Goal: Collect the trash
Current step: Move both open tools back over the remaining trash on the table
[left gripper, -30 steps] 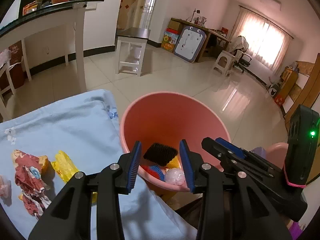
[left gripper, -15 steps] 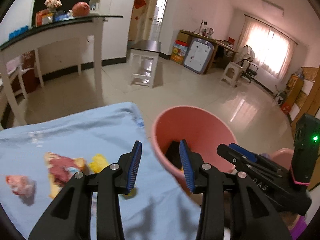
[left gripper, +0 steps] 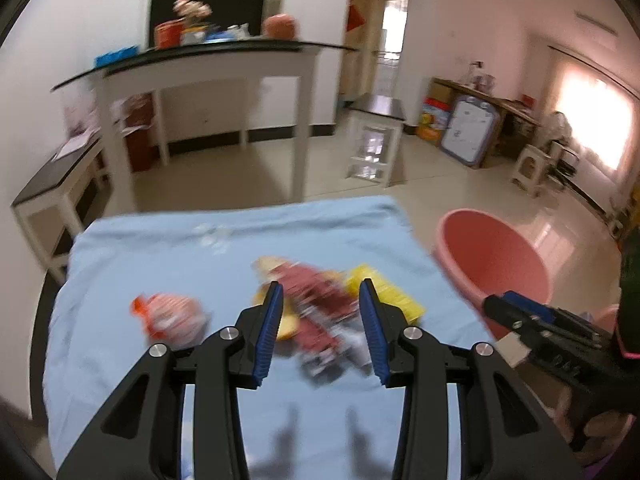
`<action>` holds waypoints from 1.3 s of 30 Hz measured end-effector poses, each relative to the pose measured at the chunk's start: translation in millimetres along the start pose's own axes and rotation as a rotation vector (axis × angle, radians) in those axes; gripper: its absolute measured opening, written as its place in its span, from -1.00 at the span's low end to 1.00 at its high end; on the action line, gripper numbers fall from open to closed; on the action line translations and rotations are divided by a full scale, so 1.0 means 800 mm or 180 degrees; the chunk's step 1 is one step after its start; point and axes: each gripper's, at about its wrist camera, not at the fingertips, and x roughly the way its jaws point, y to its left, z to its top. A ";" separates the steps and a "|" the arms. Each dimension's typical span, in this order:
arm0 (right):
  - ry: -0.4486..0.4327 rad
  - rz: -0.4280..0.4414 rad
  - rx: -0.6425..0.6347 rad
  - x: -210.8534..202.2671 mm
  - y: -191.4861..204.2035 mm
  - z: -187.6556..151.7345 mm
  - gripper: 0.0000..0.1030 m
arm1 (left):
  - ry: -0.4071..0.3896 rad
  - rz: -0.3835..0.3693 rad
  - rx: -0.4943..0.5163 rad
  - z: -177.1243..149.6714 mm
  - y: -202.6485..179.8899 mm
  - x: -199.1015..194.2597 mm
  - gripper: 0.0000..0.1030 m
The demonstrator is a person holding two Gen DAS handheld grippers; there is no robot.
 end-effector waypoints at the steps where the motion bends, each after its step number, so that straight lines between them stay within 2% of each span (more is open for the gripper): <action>1: 0.0030 0.0034 0.0012 0.003 0.005 -0.002 -0.20 | 0.0032 0.0043 -0.0050 -0.005 0.010 0.000 -0.23; 7: 0.0169 0.0150 -0.0171 0.011 0.037 -0.020 -0.19 | 0.0191 0.0316 -0.0286 -0.031 0.058 -0.001 -0.23; 10: 0.0276 0.0204 -0.0277 0.018 0.053 -0.027 -0.18 | 0.0274 0.0380 -0.0415 -0.042 0.078 0.002 -0.23; 17: 0.0405 0.0256 -0.0473 0.026 0.079 -0.038 0.05 | 0.0282 0.0483 -0.0617 -0.055 0.118 0.004 -0.23; 25: 0.0472 0.0281 -0.0542 0.029 0.089 -0.045 0.30 | 0.0243 0.0419 -0.0834 -0.042 0.147 0.010 -0.23; 35: 0.0684 0.0340 -0.0589 0.047 0.092 -0.047 0.30 | 0.0212 0.0328 -0.0859 -0.020 0.151 0.040 -0.23; 39: 0.0772 0.0413 -0.0619 0.053 0.094 -0.050 0.30 | 0.0216 0.0418 -0.0771 -0.018 0.148 0.055 -0.23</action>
